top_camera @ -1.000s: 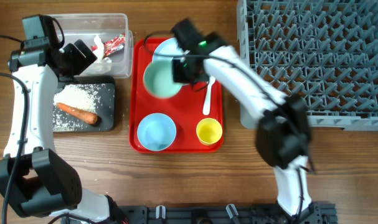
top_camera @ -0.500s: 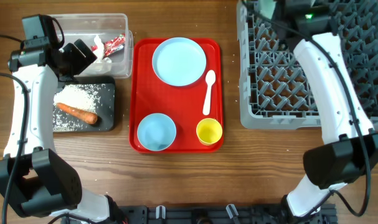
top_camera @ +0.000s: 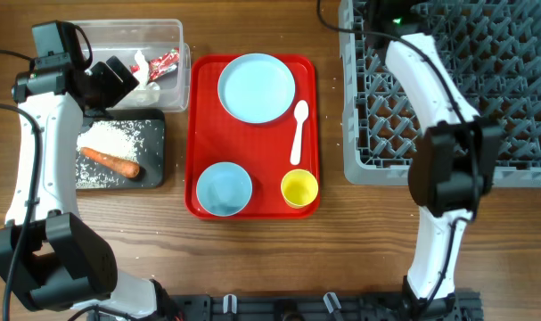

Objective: Sort waste into correct bins and load items into the dishwasher rack

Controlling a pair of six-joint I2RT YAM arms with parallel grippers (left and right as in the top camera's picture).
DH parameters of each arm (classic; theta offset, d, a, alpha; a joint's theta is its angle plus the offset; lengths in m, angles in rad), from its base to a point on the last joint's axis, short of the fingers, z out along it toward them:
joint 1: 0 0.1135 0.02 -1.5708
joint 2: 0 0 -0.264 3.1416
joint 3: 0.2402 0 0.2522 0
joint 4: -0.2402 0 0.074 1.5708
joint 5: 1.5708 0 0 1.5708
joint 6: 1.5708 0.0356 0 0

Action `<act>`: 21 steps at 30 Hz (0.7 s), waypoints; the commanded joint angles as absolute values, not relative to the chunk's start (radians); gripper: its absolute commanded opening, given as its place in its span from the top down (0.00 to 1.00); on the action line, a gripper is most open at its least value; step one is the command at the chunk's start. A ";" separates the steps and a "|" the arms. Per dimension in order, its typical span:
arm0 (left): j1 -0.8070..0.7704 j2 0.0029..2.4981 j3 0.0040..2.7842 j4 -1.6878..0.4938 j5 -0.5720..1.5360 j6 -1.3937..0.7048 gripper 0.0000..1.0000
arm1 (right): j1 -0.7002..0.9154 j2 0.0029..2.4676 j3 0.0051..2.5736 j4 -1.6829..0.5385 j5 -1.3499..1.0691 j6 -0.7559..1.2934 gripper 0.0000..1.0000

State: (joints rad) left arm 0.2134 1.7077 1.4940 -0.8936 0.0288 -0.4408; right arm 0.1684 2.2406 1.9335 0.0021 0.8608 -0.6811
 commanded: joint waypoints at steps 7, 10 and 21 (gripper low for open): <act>0.214 1.715 1.489 -0.891 0.037 -0.453 0.00 | 0.171 2.397 1.941 0.192 0.839 -0.965 0.96; 0.214 1.715 1.489 -0.891 0.037 -0.453 0.00 | 0.171 2.399 1.941 0.163 0.822 -0.906 0.96; 0.214 1.715 1.489 -0.891 0.037 -0.453 0.00 | 0.198 2.399 1.941 -0.009 0.863 -0.886 0.90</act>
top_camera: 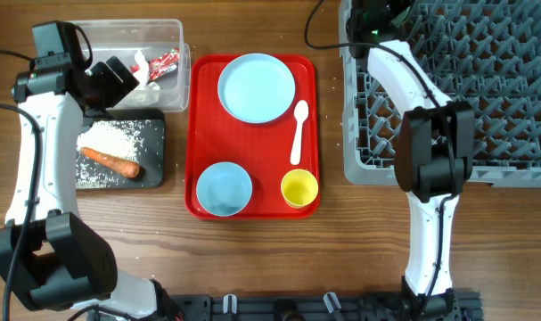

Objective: Sort waste into correct bins and load items into the dishwasher rack

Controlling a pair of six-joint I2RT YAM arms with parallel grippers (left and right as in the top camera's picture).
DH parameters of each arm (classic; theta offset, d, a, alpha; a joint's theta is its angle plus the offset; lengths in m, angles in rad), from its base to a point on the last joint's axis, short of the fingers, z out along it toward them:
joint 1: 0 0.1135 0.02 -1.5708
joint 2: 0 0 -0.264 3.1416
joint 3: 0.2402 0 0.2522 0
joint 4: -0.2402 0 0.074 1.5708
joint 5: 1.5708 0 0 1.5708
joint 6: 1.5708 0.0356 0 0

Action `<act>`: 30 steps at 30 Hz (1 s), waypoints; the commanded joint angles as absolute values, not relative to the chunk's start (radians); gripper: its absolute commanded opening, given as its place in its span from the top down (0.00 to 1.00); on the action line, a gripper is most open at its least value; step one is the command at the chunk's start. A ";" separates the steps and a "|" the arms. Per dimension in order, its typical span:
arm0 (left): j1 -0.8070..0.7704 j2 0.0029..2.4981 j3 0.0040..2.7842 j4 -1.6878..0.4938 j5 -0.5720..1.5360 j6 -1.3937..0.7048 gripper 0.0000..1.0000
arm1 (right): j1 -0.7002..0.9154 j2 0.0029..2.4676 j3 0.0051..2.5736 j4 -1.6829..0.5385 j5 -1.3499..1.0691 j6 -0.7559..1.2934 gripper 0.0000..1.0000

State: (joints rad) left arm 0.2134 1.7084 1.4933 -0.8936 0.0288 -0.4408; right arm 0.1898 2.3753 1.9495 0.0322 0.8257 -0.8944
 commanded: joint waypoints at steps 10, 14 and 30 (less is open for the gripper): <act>0.214 1.715 1.489 -0.891 0.037 -0.453 0.00 | 0.263 2.399 1.941 -0.053 0.950 -0.886 0.44; 0.214 1.715 1.489 -0.891 0.036 -0.453 0.00 | 0.272 2.399 1.941 -0.112 0.947 -0.886 0.23; 0.214 1.715 1.489 -0.888 0.036 -0.453 0.00 | 0.336 2.394 1.943 -0.117 0.969 -0.847 0.00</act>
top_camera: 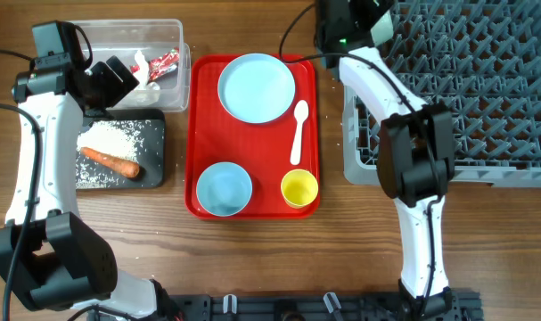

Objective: Sort waste into correct bins and load items into the dishwasher rack

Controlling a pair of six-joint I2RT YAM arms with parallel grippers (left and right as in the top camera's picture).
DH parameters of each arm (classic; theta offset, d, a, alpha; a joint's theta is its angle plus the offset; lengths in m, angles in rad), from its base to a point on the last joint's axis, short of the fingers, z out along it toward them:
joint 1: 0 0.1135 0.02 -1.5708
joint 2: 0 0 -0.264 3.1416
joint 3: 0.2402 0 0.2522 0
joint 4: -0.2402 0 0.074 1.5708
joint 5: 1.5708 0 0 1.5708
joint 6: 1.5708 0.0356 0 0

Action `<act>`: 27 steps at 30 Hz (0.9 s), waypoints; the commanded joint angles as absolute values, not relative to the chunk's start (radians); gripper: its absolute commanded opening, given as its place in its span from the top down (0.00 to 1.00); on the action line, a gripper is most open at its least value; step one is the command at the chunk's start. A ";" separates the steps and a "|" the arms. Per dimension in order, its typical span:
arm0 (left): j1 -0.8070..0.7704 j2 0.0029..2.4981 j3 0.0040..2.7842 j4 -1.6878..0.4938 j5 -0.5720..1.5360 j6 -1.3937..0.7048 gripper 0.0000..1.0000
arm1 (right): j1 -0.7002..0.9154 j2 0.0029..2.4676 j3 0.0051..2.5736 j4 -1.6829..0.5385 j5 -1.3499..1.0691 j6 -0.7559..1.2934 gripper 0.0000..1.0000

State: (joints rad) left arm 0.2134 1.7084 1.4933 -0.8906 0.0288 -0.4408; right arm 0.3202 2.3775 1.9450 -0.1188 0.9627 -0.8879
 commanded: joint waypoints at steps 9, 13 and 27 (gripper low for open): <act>0.214 1.715 1.489 -0.888 0.036 -0.450 0.00 | 0.377 2.338 1.945 -0.118 0.940 -0.634 0.00; 0.214 1.715 1.489 -0.888 0.036 -0.450 0.00 | 0.411 2.255 1.945 -0.168 0.899 -0.477 0.00; 0.214 1.715 1.489 -0.888 0.037 -0.450 0.00 | 0.468 2.090 1.935 -1.014 -0.593 -0.001 0.01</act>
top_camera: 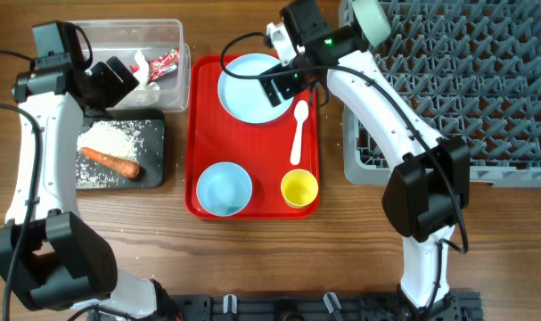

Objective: Sort waste into correct bins and load items into the dishwasher rack

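Note:
On the red tray [199,134] lie a light-blue plate [248,94], a white spoon [299,132], a blue bowl [224,189] and a yellow cup [299,188]. My right gripper [277,83] hangs over the plate's right part, its jaws looking spread and empty. The grey dishwasher rack [466,98] stands at the right, with a pale round cup [370,16] at its far left corner. My left gripper [114,80] hovers at the seam between the clear bin [118,36] and the black bin [154,120]; its fingers are hidden under its body.
The clear bin holds red-and-white wrappers [159,62]. The black bin holds white rice and a carrot [110,160]. Bare wooden table [359,259] runs along the front. The right arm's links stretch across the rack's left edge.
My right gripper has moved from the rack's far left corner down and left to above the light-blue plate. The pale cup now shows uncovered in the rack. The left arm has not moved.
My right gripper was deep over the rack's far left part, then at each later moment further left along the rack's back edge. It now hangs over the plate on the tray. The left arm stayed by the bins throughout, and the tray's items kept their places.

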Controlling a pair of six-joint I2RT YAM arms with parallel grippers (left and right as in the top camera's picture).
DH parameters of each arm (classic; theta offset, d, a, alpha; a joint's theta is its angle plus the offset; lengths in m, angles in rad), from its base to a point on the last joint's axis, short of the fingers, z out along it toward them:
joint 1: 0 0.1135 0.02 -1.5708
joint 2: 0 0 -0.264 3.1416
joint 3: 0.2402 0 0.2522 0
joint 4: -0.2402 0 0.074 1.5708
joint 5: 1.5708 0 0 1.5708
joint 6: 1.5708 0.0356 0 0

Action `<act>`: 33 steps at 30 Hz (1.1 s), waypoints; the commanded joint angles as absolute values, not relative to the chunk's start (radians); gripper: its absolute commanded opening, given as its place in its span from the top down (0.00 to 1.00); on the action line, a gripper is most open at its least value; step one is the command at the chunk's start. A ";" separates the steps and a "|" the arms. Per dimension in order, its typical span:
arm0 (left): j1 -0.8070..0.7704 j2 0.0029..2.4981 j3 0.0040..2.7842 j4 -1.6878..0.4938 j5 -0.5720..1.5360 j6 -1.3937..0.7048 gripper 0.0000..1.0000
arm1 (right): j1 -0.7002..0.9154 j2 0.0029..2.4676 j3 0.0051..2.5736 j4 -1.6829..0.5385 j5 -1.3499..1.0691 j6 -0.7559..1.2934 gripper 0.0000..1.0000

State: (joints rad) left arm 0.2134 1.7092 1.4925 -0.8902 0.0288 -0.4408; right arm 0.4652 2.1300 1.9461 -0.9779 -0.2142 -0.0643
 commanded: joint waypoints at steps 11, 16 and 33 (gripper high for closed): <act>0.214 1.715 1.489 -0.887 0.036 -0.450 0.00 | 0.746 2.091 1.699 -1.045 -0.182 0.004 0.27; 0.214 1.715 1.489 -0.886 0.036 -0.450 0.00 | 0.762 2.091 1.620 -0.972 -0.153 -0.001 0.57; 0.214 1.715 1.489 -0.884 0.036 -0.450 0.00 | 0.678 2.027 1.770 -0.979 -0.056 0.025 0.96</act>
State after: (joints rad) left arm 0.2134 1.7092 1.4925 -0.8864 0.0288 -0.4404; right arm 0.7193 2.1139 1.6718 -0.9722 -0.1551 -0.0227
